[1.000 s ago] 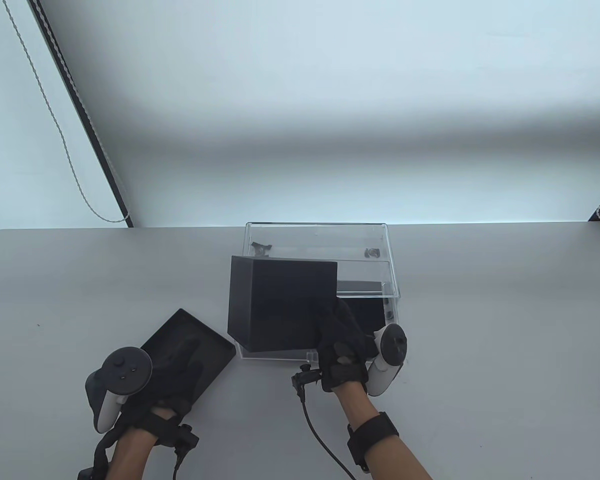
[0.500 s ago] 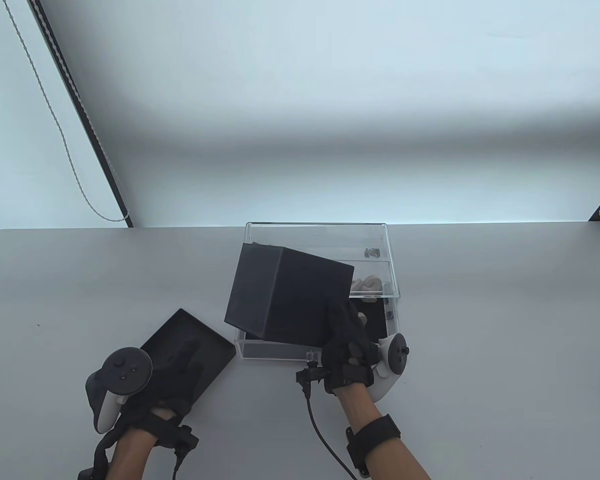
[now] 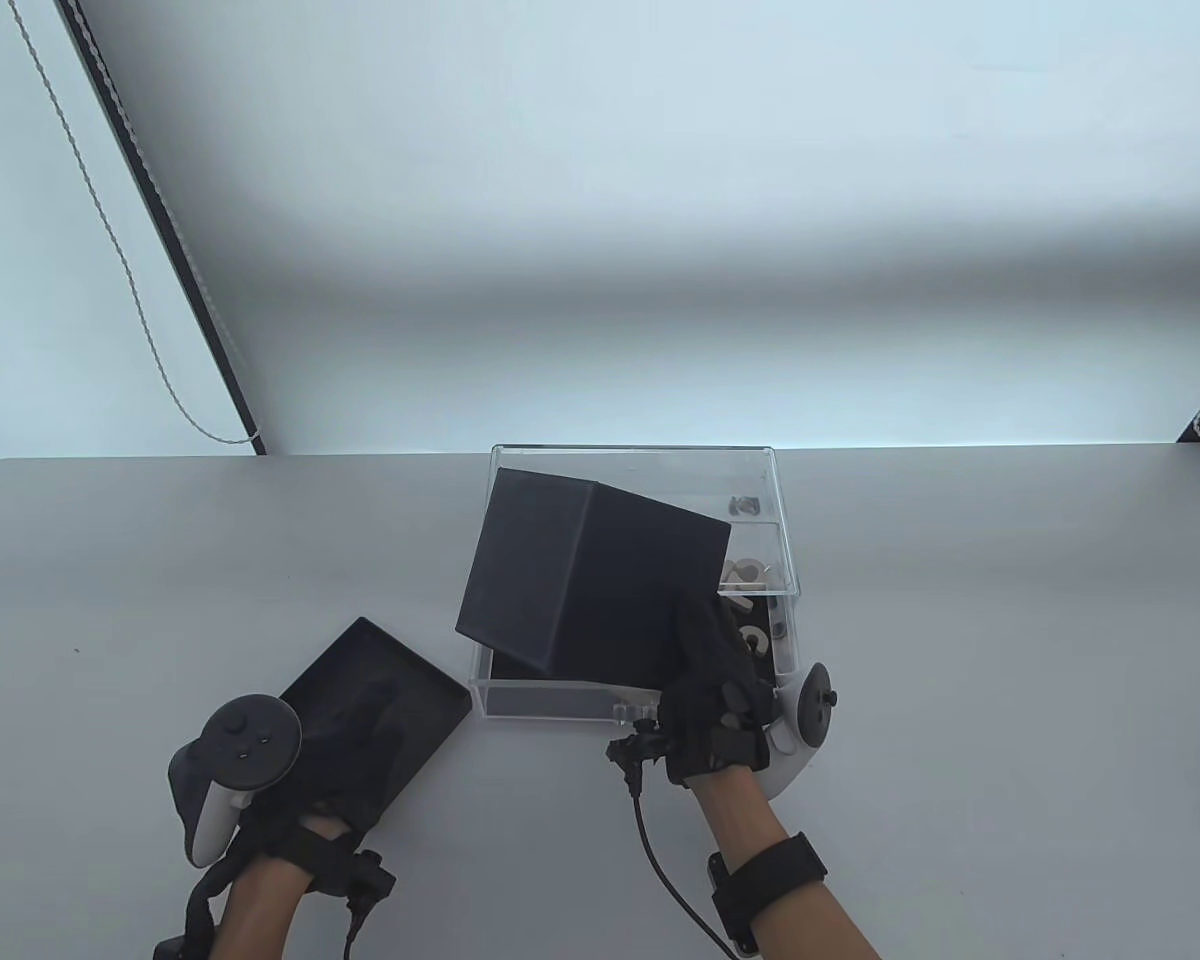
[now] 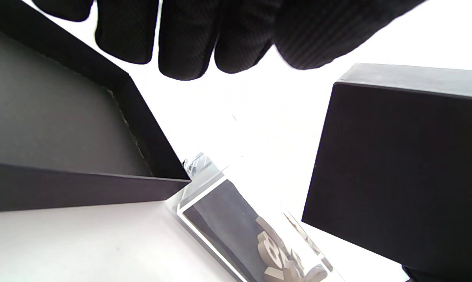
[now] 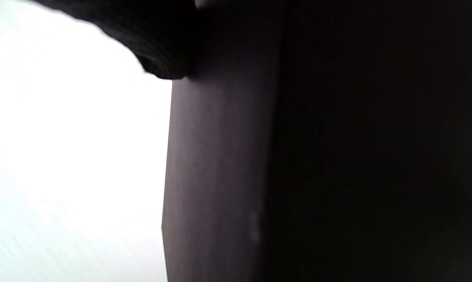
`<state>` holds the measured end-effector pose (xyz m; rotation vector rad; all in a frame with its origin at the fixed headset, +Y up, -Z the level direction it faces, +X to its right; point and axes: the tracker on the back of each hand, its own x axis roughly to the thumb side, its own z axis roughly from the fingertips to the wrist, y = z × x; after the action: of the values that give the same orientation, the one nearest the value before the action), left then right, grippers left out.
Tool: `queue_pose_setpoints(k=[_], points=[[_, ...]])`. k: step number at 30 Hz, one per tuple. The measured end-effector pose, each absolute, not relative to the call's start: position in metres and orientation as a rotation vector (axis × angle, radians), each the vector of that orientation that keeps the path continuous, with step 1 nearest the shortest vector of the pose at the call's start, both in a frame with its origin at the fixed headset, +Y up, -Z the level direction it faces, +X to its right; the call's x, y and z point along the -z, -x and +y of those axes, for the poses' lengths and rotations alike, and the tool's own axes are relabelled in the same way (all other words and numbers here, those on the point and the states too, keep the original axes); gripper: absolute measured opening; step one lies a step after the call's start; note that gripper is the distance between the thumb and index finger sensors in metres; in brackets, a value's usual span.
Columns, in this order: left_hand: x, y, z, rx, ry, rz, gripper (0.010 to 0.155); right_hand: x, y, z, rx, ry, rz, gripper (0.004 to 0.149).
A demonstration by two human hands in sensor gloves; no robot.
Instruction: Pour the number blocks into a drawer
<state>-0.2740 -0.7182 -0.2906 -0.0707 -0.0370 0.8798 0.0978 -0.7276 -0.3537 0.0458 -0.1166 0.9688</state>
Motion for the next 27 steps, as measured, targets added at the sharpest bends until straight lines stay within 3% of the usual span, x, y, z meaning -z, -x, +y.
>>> queue_pose_setpoints(k=[15, 27], points=[[0.291, 0.275, -0.720, -0.867, 0.079, -0.035, 0.065, 0.317, -0.136, -0.686, -1.405, -0.292, -0.199, 0.048], [0.292, 0.274, -0.723, -0.837, 0.097, -0.030, 0.065, 0.287, -0.140, -0.669, -1.694, -0.569, -0.323, 0.048]])
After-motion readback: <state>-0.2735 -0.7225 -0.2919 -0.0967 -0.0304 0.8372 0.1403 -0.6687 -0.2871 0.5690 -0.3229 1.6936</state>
